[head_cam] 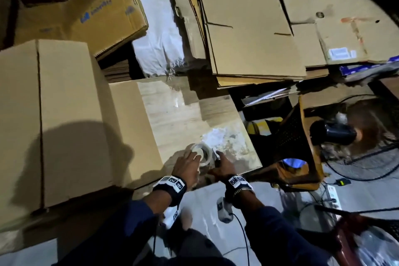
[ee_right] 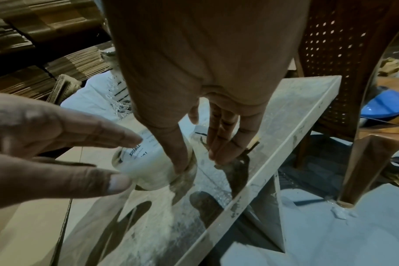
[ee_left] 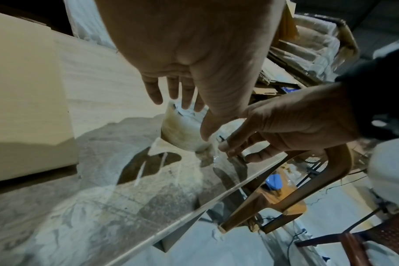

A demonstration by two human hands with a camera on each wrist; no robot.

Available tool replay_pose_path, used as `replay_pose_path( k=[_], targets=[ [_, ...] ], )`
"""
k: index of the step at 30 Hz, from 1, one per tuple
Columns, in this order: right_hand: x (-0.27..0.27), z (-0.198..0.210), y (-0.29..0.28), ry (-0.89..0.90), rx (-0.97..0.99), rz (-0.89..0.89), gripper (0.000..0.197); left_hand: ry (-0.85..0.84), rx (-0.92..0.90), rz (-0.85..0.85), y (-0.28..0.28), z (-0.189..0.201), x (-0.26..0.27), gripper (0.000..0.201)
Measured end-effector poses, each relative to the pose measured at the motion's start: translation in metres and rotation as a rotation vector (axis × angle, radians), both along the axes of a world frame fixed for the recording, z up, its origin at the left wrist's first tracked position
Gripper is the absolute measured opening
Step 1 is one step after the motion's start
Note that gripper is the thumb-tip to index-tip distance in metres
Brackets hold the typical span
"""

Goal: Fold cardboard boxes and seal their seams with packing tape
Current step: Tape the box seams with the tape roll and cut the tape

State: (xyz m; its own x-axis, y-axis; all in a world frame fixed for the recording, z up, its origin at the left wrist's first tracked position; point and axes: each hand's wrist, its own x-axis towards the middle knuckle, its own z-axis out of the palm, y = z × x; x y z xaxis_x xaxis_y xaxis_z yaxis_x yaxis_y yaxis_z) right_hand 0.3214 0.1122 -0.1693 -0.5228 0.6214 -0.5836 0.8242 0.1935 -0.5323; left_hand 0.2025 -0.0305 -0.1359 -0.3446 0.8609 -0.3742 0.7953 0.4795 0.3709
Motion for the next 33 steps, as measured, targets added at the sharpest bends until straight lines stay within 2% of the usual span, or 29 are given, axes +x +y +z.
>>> replay_pose_path(
  k=[2, 5, 7, 11, 14, 19, 22, 25, 28, 30, 33],
  targets=[
    [-0.002, -0.006, 0.003, 0.034, -0.016, 0.033, 0.083, 0.051, -0.023, -0.025, 0.01, -0.01, 0.0, 0.058],
    [-0.006, -0.009, 0.001, 0.024, 0.025, 0.066, 0.051, 0.156, -0.078, -0.103, 0.02, -0.02, 0.001, 0.048],
    [-0.006, -0.015, 0.0, 0.018, 0.039, 0.048, 0.038, 0.224, -0.108, -0.142, 0.025, -0.022, 0.0, 0.045],
    [-0.011, -0.02, 0.004, 0.065, 0.058, -0.002, 0.034, 0.269, -0.135, -0.158, 0.026, -0.012, -0.009, 0.048],
    [-0.032, -0.006, 0.01, 0.15, 0.056, 0.034, 0.02, 0.272, -0.106, -0.113, 0.023, 0.005, -0.031, 0.051],
    [-0.099, 0.042, 0.015, 0.421, 0.088, 0.158, 0.002, 0.292, -0.003, 0.111, 0.003, 0.055, -0.078, 0.044],
    [-0.148, 0.084, 0.011, 0.587, 0.122, 0.229, 0.009, 0.275, 0.111, 0.275, -0.011, 0.095, -0.108, 0.052],
    [-0.196, 0.132, 0.0, 0.738, 0.153, 0.349, 0.007, 0.197, 0.184, 0.481, -0.026, 0.14, -0.136, 0.05],
    [-0.235, 0.18, -0.014, 0.864, 0.137, 0.391, 0.009, 0.073, 0.398, 0.683, -0.049, 0.181, -0.16, 0.04],
    [-0.258, 0.206, -0.029, 0.939, 0.107, 0.375, 0.011, -0.045, 0.569, 0.755, -0.071, 0.203, -0.171, 0.04],
    [-0.288, 0.228, -0.061, 0.958, 0.052, 0.347, 0.011, -0.117, 0.682, 0.789, -0.106, 0.224, -0.18, 0.05]
  ],
)
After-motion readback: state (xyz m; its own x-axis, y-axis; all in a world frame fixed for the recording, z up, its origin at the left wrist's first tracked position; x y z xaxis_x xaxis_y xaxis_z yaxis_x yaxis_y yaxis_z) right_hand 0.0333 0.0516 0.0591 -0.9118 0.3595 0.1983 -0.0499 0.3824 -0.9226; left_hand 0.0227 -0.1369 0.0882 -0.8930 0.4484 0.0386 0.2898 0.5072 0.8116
